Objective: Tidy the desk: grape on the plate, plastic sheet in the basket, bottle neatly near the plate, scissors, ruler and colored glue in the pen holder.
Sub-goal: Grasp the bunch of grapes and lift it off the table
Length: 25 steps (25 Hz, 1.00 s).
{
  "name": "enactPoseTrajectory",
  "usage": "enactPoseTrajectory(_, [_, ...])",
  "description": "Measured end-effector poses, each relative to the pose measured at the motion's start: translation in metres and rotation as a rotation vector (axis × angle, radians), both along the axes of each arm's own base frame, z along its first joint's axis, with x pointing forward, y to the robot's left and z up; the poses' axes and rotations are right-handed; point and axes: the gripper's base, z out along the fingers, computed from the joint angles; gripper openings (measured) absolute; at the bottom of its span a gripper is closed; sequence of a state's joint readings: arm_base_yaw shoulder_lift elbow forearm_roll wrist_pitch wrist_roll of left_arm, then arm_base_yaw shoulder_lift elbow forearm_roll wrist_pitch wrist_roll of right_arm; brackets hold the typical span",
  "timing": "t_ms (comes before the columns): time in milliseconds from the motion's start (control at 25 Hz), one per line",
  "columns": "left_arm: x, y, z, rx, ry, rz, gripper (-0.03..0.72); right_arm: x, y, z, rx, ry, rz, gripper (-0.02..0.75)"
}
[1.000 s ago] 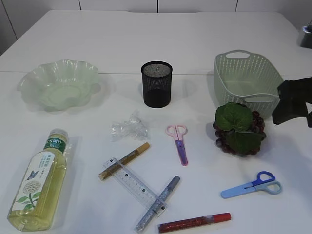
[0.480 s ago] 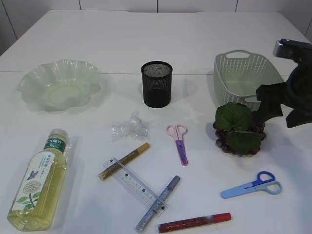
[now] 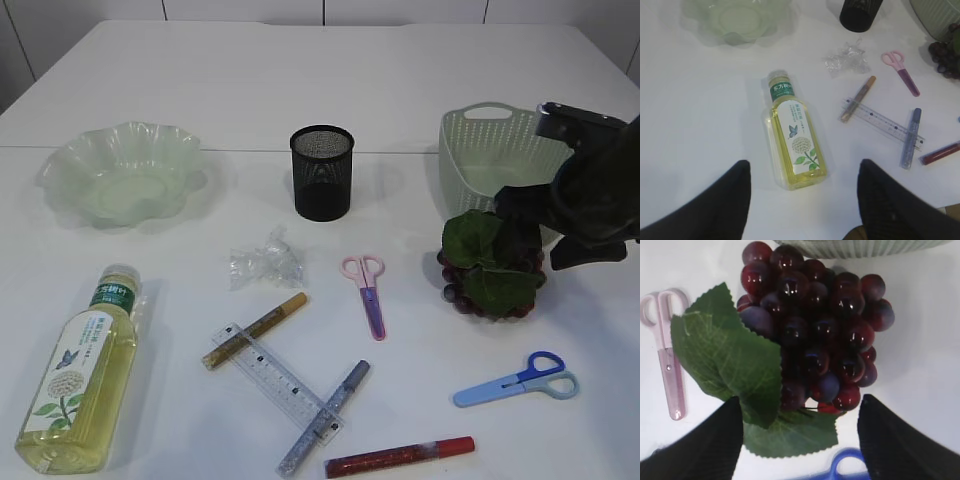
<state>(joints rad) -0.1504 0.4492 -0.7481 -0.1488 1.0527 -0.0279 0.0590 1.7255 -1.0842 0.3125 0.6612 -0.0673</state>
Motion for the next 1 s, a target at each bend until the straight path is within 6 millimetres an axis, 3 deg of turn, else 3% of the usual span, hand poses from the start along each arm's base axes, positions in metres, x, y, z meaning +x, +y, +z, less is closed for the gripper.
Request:
enactPoseTrajectory(480, [0.0, -0.003, 0.001, -0.04, -0.003, -0.014, 0.489, 0.025, 0.006, -0.01, -0.021, -0.04, 0.049, 0.554])
enactPoseTrajectory(1000, [0.0, -0.005, 0.002, -0.065, -0.003, -0.023, 0.489, 0.031, 0.008, -0.035, -0.026, 0.023, 0.058, 0.555])
